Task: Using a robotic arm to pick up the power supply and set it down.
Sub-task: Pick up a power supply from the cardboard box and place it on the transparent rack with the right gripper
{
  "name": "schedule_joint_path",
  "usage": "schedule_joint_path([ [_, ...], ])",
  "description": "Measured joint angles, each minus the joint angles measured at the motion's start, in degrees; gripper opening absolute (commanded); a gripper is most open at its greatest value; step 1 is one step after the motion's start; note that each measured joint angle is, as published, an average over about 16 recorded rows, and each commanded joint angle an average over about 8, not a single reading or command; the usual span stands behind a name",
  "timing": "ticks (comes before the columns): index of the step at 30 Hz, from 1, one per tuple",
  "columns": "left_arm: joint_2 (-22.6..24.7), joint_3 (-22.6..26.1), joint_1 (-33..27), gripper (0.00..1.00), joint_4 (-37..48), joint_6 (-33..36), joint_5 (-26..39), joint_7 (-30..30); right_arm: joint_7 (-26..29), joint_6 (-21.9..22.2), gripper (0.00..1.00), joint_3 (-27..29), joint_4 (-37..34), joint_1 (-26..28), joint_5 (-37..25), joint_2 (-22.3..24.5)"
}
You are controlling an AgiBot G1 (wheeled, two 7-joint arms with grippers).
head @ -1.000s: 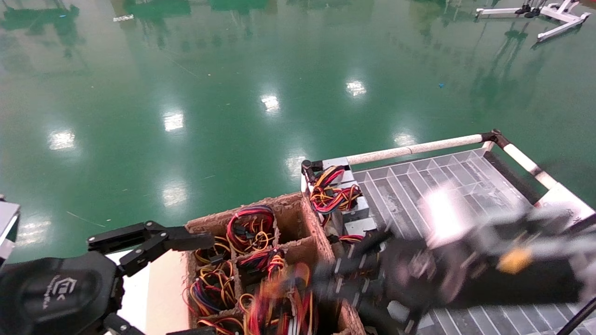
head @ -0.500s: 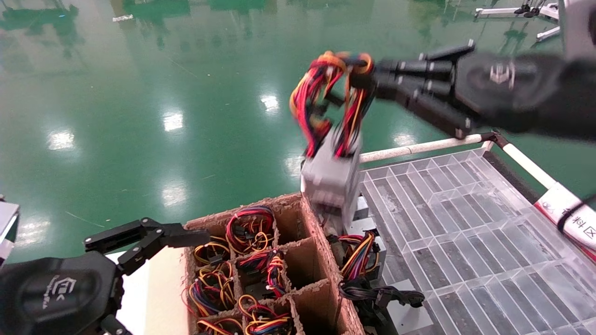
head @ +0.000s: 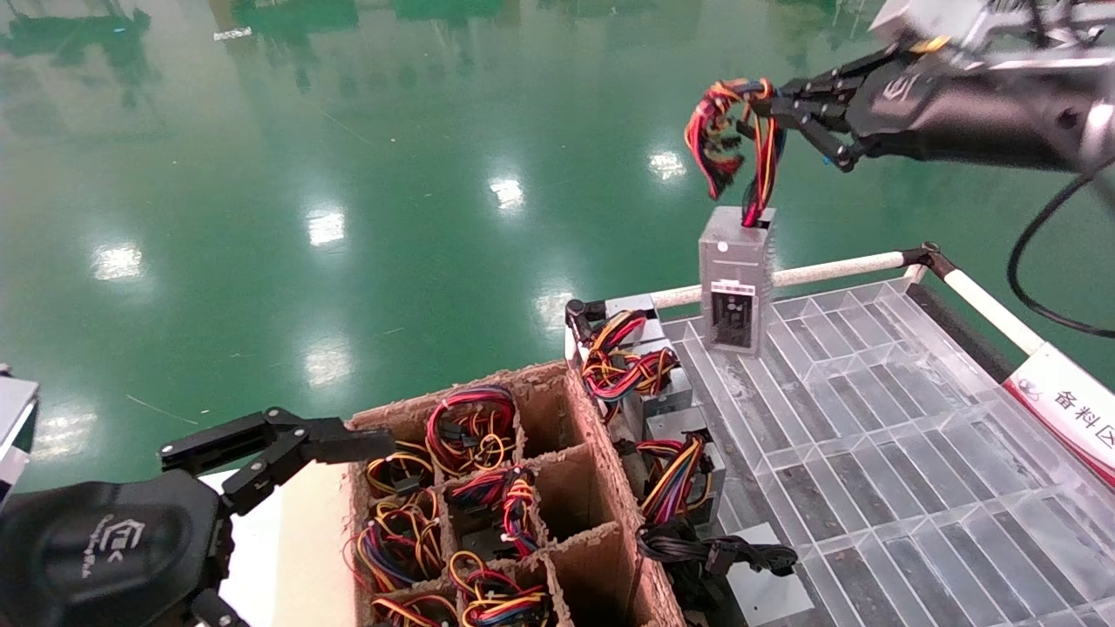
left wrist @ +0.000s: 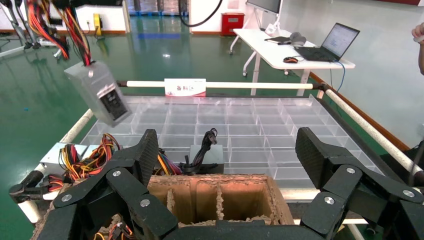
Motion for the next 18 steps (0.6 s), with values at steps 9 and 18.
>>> schedule_joint_path([
  [9, 0.0, 0.0, 0.0, 1.0, 0.0, 0.0, 0.0, 0.0, -9.41, 11.3, 0.0, -2.34, -6.15, 0.75, -4.63, -4.91],
  [18, 0.0, 0.0, 0.0, 1.0, 0.0, 0.0, 0.0, 0.0, -14.75, 17.83, 0.0, -3.09, -9.43, -0.93, -6.0, -8.71],
])
